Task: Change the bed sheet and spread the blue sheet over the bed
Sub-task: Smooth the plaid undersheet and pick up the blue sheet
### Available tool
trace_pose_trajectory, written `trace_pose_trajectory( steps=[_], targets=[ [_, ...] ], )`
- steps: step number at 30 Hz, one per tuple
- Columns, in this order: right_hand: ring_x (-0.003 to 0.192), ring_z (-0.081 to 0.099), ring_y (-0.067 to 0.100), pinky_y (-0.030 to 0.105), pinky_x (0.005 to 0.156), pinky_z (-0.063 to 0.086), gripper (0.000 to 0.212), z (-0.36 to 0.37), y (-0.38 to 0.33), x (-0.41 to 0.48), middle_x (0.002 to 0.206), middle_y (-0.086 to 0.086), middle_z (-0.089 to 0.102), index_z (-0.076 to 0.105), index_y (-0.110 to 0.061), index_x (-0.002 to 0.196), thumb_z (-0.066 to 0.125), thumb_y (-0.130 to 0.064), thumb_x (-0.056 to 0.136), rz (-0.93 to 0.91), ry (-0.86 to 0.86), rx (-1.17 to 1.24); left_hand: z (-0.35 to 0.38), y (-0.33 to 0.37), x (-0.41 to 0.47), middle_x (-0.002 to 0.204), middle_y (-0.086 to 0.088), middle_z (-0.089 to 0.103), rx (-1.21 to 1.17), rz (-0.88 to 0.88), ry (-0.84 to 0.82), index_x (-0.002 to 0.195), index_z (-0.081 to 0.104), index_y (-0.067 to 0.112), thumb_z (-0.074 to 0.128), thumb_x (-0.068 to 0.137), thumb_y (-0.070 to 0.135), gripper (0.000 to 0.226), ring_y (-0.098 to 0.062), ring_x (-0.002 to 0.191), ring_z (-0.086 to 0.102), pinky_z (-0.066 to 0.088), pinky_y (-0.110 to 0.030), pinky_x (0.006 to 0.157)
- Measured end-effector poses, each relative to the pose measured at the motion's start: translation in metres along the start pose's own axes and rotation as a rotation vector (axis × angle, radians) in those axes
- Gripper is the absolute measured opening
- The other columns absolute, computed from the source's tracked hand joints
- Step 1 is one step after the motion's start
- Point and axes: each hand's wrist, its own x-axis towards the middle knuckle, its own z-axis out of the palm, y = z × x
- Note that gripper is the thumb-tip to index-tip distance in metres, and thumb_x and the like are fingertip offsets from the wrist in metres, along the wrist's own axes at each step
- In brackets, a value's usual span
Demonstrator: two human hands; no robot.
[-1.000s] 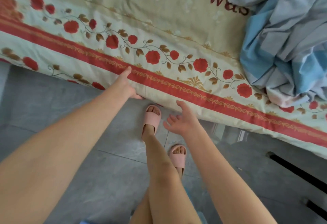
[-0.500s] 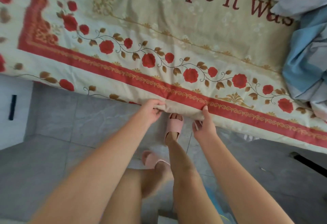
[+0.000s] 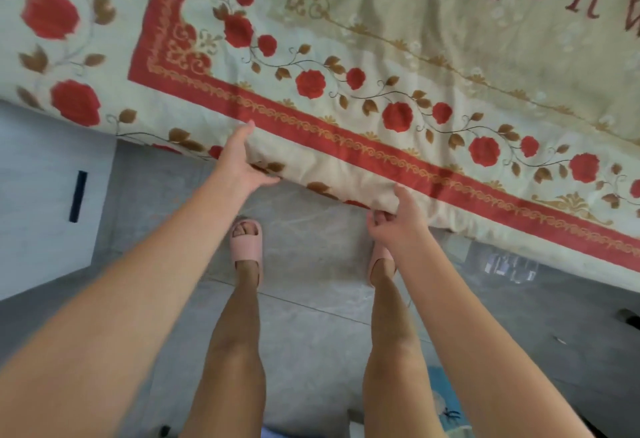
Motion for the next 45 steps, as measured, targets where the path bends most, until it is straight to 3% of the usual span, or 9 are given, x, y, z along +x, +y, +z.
trace_pose_trajectory(
  steps=[6,13,18,22,25,30,34,38,45],
  targets=[
    [0.123,0.046,0.02,0.036,0.102,0.044,0.046,0.08,0.067,-0.014,0.136,0.004,0.042,0.046,-0.017,0.13,0.066,-0.025,0.088,0.026,-0.074,-0.044,-0.02,0.075,0.019,0.148,-0.015,0.033,0.097,-0.15,0.093,0.142,0.032,0.015,0.07,0.083,0.042,0.076,-0.04,0.131,0.037,0.034,-0.066,0.095],
    [0.071,0.059,0.014,0.02,0.062,0.052,0.006,0.109,0.083,-0.016,0.081,0.003,0.059,0.055,-0.01,0.09,0.059,-0.008,0.087,0.024,-0.001,0.099,-0.049,0.093,0.015,0.105,-0.007,0.057,0.26,-0.14,0.035,0.096,0.057,0.001,0.061,0.091,0.01,0.012,-0.021,0.097,0.058,0.047,-0.023,0.085],
    [0.091,0.062,0.02,0.026,0.085,0.051,0.038,0.1,0.082,-0.015,0.089,0.005,0.064,0.054,-0.01,0.09,0.047,0.009,0.057,-0.109,-0.147,0.3,-0.072,0.111,0.022,0.072,-0.004,0.07,0.07,-0.119,-0.247,0.088,0.06,0.004,0.068,0.082,0.0,0.011,-0.011,0.068,0.064,0.052,-0.019,0.063],
    [0.065,0.049,0.01,0.013,0.045,0.045,0.013,0.11,0.102,-0.01,0.08,-0.003,0.05,0.047,-0.015,0.08,0.046,-0.003,0.085,-0.104,0.154,0.138,-0.094,0.103,0.044,0.058,0.006,0.054,0.132,-0.231,-0.09,0.072,0.055,0.013,0.077,0.077,0.008,0.023,-0.001,0.046,0.043,0.033,-0.01,0.041],
    [0.08,0.048,0.017,0.01,0.05,0.045,0.019,0.142,0.113,-0.026,0.1,0.003,0.048,0.049,-0.014,0.108,0.05,-0.009,0.09,-0.128,0.32,0.112,-0.097,0.12,0.046,0.068,0.002,0.053,0.168,-0.273,-0.074,0.072,0.054,0.01,0.069,0.083,0.005,0.02,-0.005,0.056,0.045,0.037,-0.011,0.041],
    [0.113,0.041,0.021,0.027,0.095,0.039,0.048,0.207,0.153,-0.061,0.122,0.004,0.036,0.04,-0.013,0.137,0.054,-0.027,0.094,0.014,0.204,-0.22,-0.131,0.195,0.043,0.099,-0.019,0.049,0.006,-0.223,0.043,0.095,0.048,-0.001,0.058,0.088,0.005,0.014,-0.033,0.098,0.051,0.045,-0.051,0.095],
    [0.089,0.042,0.02,0.026,0.071,0.042,0.035,0.254,0.194,-0.064,0.11,0.005,0.037,0.042,-0.013,0.113,0.062,-0.023,0.086,0.108,0.099,-0.264,-0.151,0.265,0.051,0.146,-0.014,0.031,-0.104,-0.154,0.094,0.135,0.039,0.014,0.078,0.075,0.037,0.075,-0.041,0.135,0.025,0.029,-0.072,0.099],
    [0.074,0.033,0.014,0.021,0.06,0.036,0.022,0.295,0.222,-0.064,0.098,0.001,0.035,0.047,-0.012,0.094,0.062,-0.024,0.084,0.126,0.038,-0.311,-0.151,0.292,0.046,0.154,-0.009,0.026,-0.142,0.007,0.075,0.147,0.025,0.012,0.044,0.101,0.021,0.051,-0.02,0.122,0.039,0.047,-0.004,0.067],
    [0.077,0.052,0.014,0.022,0.07,0.049,0.018,0.311,0.243,-0.075,0.09,0.008,0.049,0.046,-0.007,0.102,0.056,-0.015,0.089,0.172,-0.139,-0.312,-0.185,0.281,0.089,0.069,0.0,0.07,0.025,0.149,-0.082,0.083,0.063,0.016,0.067,0.087,0.027,0.013,-0.013,0.06,0.067,0.053,-0.024,0.056]
  ],
)
